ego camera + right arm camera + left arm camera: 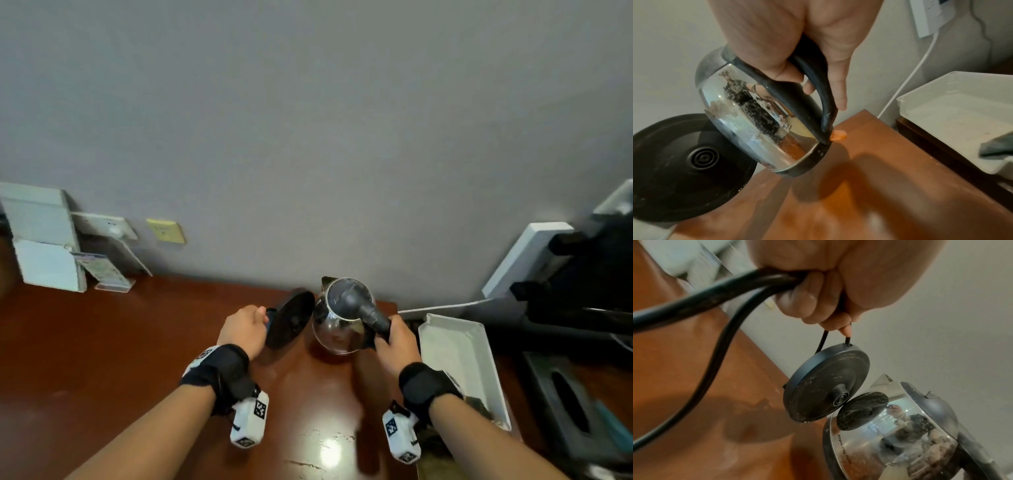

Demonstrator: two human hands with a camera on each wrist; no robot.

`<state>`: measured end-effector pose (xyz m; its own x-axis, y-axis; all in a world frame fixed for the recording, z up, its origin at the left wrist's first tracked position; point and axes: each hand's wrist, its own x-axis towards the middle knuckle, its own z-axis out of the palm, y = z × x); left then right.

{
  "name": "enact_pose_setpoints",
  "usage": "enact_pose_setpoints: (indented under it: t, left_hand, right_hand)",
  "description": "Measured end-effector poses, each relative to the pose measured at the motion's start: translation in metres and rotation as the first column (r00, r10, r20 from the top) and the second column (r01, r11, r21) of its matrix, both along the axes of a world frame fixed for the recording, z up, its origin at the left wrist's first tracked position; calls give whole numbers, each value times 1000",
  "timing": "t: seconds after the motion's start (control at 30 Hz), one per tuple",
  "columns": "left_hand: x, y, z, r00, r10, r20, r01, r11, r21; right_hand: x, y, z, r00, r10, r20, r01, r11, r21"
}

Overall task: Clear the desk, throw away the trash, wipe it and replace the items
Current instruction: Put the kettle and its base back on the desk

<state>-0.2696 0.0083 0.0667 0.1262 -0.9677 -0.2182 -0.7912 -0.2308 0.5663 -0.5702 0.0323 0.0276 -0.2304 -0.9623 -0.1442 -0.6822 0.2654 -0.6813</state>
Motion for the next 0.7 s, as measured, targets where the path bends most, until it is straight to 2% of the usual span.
enact_pose_setpoints:
  t: [0.23, 0.33, 0.53, 0.7]
  left_hand:
    - [-11, -90, -22, 974, -222, -37, 224, 972, 69]
    - [-18, -115, -34, 965, -256, -62, 260, 964, 65]
    - [-29, -131, -62, 961, -269, -69, 276, 954, 117]
    - [-32, -136, -68, 933, -358, 15, 356, 930, 89]
  right_hand:
    - [-5, -25, -12, 968, -248, -40, 250, 968, 35]
    - [-15, -37, -19, 949, -308, -71, 310, 950, 24]
    - [-30, -42, -38, 941, -330, -78, 335, 940, 68]
    - [-40, -43, -54, 949, -304, -78, 311, 946, 95]
